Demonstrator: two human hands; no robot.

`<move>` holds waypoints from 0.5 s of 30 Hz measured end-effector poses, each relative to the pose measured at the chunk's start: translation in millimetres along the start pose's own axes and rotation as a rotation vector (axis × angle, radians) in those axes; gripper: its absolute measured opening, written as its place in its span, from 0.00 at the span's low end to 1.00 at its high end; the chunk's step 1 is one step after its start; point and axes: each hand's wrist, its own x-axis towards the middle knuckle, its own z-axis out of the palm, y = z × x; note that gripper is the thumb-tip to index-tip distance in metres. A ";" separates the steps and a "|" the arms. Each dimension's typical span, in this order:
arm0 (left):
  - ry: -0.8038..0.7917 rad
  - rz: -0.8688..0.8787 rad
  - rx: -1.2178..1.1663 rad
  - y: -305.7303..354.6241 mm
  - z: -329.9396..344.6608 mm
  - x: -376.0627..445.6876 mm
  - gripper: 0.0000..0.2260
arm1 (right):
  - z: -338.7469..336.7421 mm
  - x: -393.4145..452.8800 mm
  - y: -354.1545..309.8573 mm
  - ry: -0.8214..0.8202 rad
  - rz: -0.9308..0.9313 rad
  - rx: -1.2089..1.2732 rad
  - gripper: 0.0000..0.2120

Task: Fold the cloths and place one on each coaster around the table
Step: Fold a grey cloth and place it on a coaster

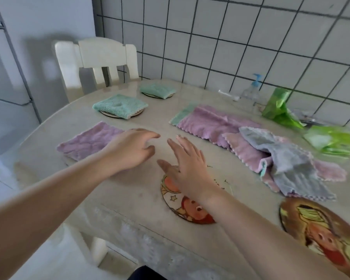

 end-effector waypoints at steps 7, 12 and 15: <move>-0.060 0.175 -0.077 83.9 37.2 42.3 0.18 | -63.2 -43.6 91.4 0.200 0.183 -0.038 0.31; -0.094 0.334 -0.101 146.2 67.9 70.8 0.14 | -94.5 -78.6 146.9 0.251 0.318 -0.073 0.28; -0.099 0.412 -0.089 184.0 80.7 88.1 0.14 | -107.5 -94.7 175.7 0.244 0.479 -0.099 0.28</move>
